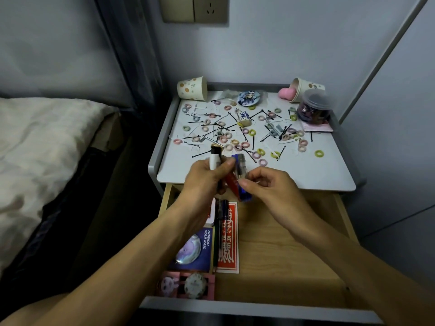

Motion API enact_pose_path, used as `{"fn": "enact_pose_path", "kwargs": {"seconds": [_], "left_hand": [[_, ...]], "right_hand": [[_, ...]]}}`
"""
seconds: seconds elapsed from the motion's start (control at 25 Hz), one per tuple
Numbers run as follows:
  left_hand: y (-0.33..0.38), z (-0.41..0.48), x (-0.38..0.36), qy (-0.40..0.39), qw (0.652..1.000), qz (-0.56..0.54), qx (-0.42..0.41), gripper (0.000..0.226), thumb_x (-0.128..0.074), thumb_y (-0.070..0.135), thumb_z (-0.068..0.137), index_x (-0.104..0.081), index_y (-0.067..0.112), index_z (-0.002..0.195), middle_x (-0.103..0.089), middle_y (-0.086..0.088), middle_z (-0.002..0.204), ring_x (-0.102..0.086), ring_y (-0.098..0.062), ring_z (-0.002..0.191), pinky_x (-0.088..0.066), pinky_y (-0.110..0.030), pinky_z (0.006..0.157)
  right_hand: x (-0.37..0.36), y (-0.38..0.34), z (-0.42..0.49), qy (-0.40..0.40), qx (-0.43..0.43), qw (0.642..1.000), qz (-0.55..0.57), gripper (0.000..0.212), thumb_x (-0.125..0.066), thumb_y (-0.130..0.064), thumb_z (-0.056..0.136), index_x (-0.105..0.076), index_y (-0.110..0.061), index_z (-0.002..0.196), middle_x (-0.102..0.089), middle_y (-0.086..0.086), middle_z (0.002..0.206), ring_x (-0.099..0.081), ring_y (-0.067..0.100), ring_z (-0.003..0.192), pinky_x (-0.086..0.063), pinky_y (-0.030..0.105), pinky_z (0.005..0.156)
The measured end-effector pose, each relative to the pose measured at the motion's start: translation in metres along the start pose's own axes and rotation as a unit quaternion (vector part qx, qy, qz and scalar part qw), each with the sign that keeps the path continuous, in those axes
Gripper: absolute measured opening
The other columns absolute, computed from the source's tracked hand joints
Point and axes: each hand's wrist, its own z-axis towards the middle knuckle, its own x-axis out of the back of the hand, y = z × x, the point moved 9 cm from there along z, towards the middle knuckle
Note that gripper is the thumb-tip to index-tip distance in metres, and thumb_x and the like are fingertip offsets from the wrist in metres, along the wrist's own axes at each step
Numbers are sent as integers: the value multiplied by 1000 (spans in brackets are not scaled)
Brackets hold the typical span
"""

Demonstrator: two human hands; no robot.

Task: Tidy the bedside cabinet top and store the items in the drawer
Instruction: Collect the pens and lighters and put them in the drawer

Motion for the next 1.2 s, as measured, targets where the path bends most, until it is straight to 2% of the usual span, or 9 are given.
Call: {"fn": "enact_pose_path", "kwargs": {"seconds": [0.08, 0.2, 0.36, 0.44, 0.56, 0.72, 0.84, 1.08, 1.2], "left_hand": [[7, 1, 15, 43, 999, 4, 0, 18, -58, 10, 96, -67, -3, 104, -63, -2, 66, -57, -4, 47, -44, -15, 46], [17, -3, 33, 68, 997, -19, 9, 21, -49, -9, 94, -65, -4, 107, -64, -11, 86, -51, 2, 38, -39, -14, 34], [22, -3, 50, 88, 996, 14, -4, 23, -52, -8, 91, -68, 7, 95, -70, -9, 95, -47, -4, 50, -35, -18, 47], [21, -1, 55, 88, 996, 5, 6, 18, -56, -1, 91, -65, 14, 93, -73, -7, 93, -42, -8, 56, -32, -21, 50], [13, 3, 58, 79, 996, -37, 36, 15, -53, 0, 94, -58, 11, 102, -73, -7, 89, -40, -8, 52, -31, -18, 43], [7, 6, 60, 77, 994, -58, 46, 11, -53, 0, 95, -55, 7, 102, -72, -10, 87, -37, -9, 51, -31, -17, 42], [6, 7, 58, 71, 995, -60, 43, 9, -53, -1, 94, -54, 8, 95, -72, -12, 88, -37, -9, 52, -32, -17, 42], [3, 6, 57, 77, 994, -55, 52, 13, -55, 0, 94, -55, 11, 86, -70, -16, 90, -38, -10, 53, -33, -17, 43], [4, 7, 57, 80, 994, -60, 44, 9, -57, 1, 94, -57, 7, 88, -60, -12, 83, -38, -9, 53, -34, -17, 43]], "right_hand": [[1, 6, -5, -17, -8, 999, 36, 9, -64, -24, 91, -67, -15, 93, -72, -4, 84, -65, 1, 74, -48, 16, 64], [-6, 39, -15, -62, -45, 997, 12, 9, -62, -21, 92, -65, -12, 95, -68, -3, 72, -59, 4, 60, -44, 15, 55], [-38, 118, -24, -144, -156, 974, -74, 10, -62, -18, 93, -62, -8, 94, -66, 4, 71, -58, 9, 58, -47, 18, 54], [-52, 138, -13, -131, -188, 971, -70, 8, -61, -15, 94, -60, -7, 94, -65, 6, 72, -58, 9, 56, -47, 17, 52], [-67, 146, 12, -96, -204, 971, -73, 9, -60, -11, 94, -57, -7, 87, -63, 6, 67, -57, 7, 47, -45, 15, 45], [-75, 160, 32, -74, -216, 970, -86, 15, -61, -9, 93, -52, -5, 82, -57, 9, 58, -50, 3, 32, -42, 15, 38], [-78, 168, 39, -68, -208, 973, -78, 13, -63, -8, 92, -52, 0, 92, -55, 10, 58, -47, 1, 28, -40, 14, 35], [-77, 174, 42, -53, -197, 976, -71, 21, -69, -7, 87, -52, -1, 96, -57, 9, 59, -51, 3, 32, -42, 19, 37], [-65, 152, 35, -34, -153, 984, -86, 13, -66, -13, 90, -54, -11, 90, -58, 2, 64, -55, 9, 48, -43, 25, 48]]}}
